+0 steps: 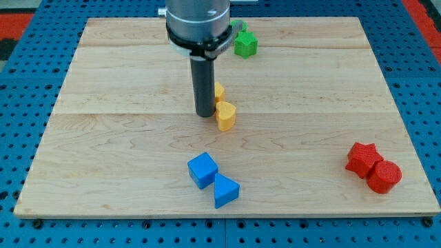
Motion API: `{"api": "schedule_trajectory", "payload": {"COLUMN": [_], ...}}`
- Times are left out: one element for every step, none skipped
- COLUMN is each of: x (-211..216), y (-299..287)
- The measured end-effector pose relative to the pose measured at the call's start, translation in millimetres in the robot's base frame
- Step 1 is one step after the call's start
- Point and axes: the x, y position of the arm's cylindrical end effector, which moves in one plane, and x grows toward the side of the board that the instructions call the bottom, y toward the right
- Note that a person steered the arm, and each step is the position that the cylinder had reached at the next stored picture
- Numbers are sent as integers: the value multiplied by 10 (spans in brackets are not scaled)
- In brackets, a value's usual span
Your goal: Slide the yellow heart and yellow hexagon to the center
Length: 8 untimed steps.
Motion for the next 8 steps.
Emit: {"api": "schedule_trajectory", "payload": {"x": [338, 583, 611, 475, 294, 251, 353, 571], "y": [-179, 52, 622, 767, 602, 446, 499, 169]}}
